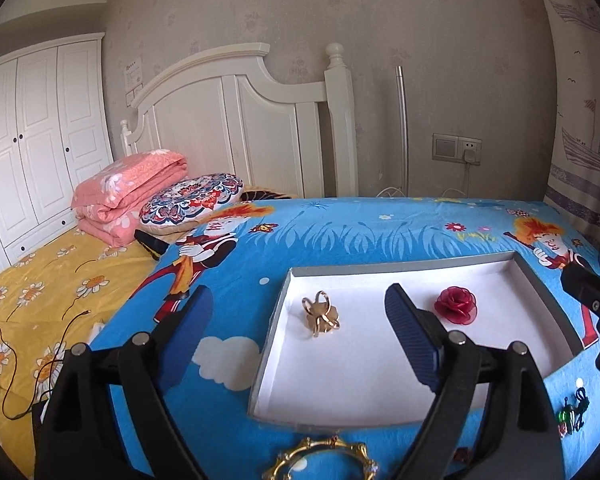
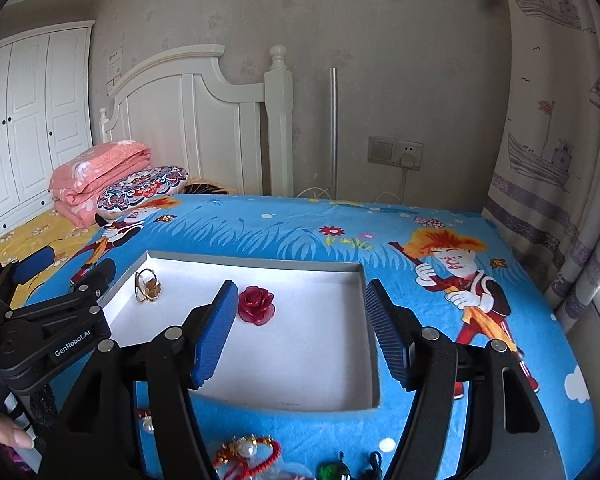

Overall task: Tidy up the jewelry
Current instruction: 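Carry both items into the white tray and open both tools, then withdraw from the tray and grasp the red cord bracelet with the right tool, then grasp the gold bead chain with the left tool while the right tool holds the red bracelet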

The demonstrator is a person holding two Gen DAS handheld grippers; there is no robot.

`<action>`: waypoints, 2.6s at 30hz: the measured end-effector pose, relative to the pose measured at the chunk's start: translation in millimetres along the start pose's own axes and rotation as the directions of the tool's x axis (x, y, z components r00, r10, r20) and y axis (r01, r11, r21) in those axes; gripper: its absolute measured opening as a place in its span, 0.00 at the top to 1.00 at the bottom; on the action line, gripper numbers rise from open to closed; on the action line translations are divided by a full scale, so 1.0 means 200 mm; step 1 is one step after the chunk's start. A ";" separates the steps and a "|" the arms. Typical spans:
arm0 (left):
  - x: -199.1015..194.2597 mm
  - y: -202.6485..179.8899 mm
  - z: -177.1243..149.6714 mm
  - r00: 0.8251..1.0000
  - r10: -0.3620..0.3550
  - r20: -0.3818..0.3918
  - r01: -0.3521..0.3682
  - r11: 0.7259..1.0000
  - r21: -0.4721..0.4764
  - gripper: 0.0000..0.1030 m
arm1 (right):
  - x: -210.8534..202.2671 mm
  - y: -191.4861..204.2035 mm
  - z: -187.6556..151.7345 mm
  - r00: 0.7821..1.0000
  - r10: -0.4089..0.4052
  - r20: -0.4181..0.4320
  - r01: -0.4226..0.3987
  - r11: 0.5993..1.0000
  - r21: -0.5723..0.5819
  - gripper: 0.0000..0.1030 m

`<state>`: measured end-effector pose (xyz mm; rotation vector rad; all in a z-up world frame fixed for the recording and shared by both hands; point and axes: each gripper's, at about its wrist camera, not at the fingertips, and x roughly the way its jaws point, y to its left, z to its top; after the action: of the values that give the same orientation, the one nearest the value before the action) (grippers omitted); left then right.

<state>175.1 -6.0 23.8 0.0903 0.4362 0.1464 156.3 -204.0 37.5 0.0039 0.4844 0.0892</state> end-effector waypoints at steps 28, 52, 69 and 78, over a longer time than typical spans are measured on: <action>-0.30 -0.06 -0.59 0.994 -0.107 -0.016 0.108 0.988 0.112 0.09 | -0.25 -0.22 -0.65 0.991 -0.104 -0.086 0.108 0.993 0.055 0.38; -0.27 0.07 -0.59 0.998 -0.058 -0.001 0.058 0.997 0.060 0.09 | -0.14 0.24 -0.57 0.997 0.011 -0.077 -0.019 0.994 -0.108 0.52; -0.29 0.12 -0.62 0.994 -0.111 -0.002 0.111 0.993 0.029 0.09 | -0.26 0.17 -0.54 0.999 -0.002 0.034 0.005 0.996 -0.091 0.95; -0.28 0.06 -0.57 0.991 -0.133 -0.005 0.133 0.990 0.047 0.09 | -0.34 0.11 -0.52 0.995 -0.022 0.097 0.029 0.997 -0.068 0.95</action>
<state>74.4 2.8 -53.3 0.1072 0.4460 0.0050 46.0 -190.6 -22.7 -0.0662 0.3843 0.0803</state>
